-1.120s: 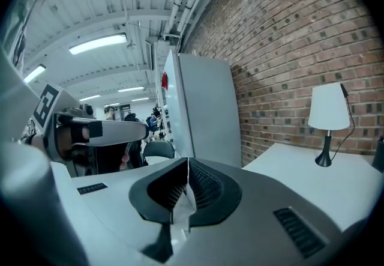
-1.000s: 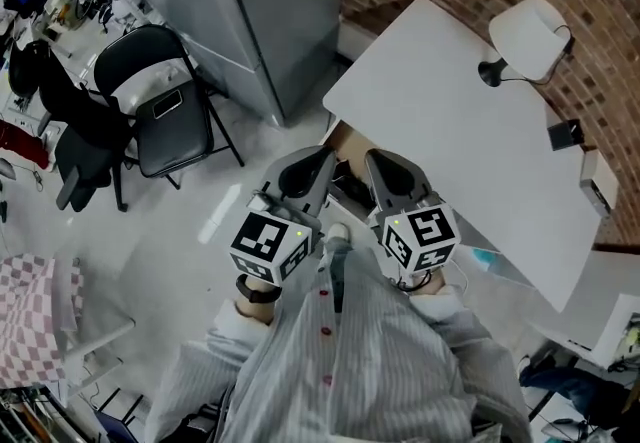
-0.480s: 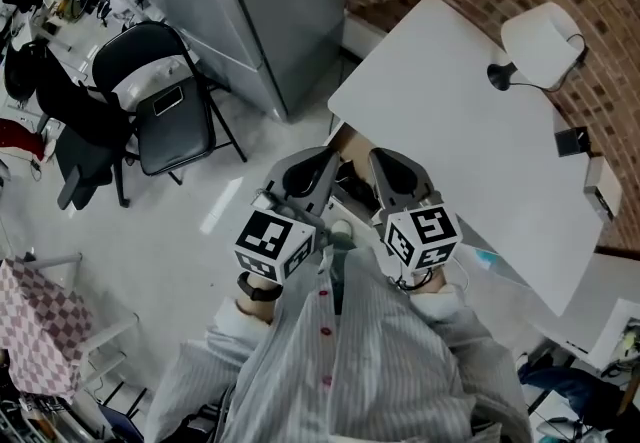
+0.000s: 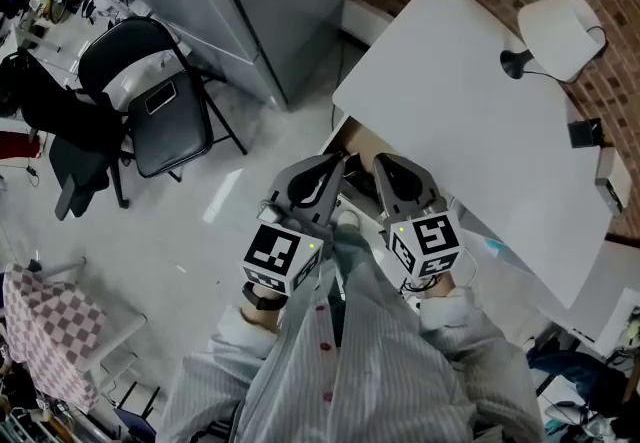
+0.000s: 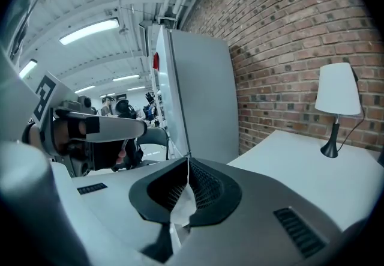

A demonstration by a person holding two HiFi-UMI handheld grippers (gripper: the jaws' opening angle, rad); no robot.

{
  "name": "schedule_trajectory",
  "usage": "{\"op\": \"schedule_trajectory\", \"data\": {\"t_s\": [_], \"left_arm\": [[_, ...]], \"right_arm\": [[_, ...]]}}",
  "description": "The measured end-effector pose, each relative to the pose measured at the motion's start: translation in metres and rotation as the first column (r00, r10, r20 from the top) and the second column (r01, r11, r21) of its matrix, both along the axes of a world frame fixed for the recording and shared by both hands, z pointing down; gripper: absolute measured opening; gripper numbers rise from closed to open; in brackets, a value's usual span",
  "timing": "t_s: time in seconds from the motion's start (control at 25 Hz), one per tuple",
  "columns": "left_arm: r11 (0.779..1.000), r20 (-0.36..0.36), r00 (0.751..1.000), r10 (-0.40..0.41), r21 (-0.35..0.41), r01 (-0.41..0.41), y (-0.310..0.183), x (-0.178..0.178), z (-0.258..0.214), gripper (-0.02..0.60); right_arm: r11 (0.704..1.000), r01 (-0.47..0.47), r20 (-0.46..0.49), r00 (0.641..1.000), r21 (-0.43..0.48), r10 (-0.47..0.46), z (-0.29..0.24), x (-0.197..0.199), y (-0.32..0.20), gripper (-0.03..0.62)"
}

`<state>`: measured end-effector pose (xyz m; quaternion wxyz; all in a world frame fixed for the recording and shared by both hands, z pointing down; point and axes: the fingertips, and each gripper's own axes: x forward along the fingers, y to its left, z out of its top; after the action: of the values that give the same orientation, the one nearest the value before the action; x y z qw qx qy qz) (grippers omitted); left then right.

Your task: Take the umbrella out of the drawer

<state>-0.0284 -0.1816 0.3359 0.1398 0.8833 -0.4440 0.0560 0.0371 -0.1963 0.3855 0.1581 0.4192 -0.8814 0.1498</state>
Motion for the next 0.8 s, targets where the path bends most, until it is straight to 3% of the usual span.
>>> {"op": "schedule_trajectory", "data": {"t_s": [0.32, 0.56, 0.8], "left_arm": [[0.999, -0.007, 0.999, 0.041, -0.030, -0.041, -0.006, 0.002, 0.068, 0.008], [0.993, -0.045, 0.999, 0.013, -0.117, -0.018, -0.009, 0.003, 0.135, 0.008], [0.984, -0.026, 0.999, 0.029, -0.177, -0.034, -0.001, 0.007, 0.195, 0.009]], "right_arm": [[1.000, -0.009, -0.030, 1.000, -0.019, 0.008, 0.061, -0.002, -0.002, 0.037], [0.999, -0.024, -0.066, 0.998, -0.047, 0.021, 0.124, 0.005, 0.002, 0.037], [0.999, -0.012, -0.126, 0.992, -0.039, 0.007, 0.192, 0.015, 0.003, 0.037]]}}
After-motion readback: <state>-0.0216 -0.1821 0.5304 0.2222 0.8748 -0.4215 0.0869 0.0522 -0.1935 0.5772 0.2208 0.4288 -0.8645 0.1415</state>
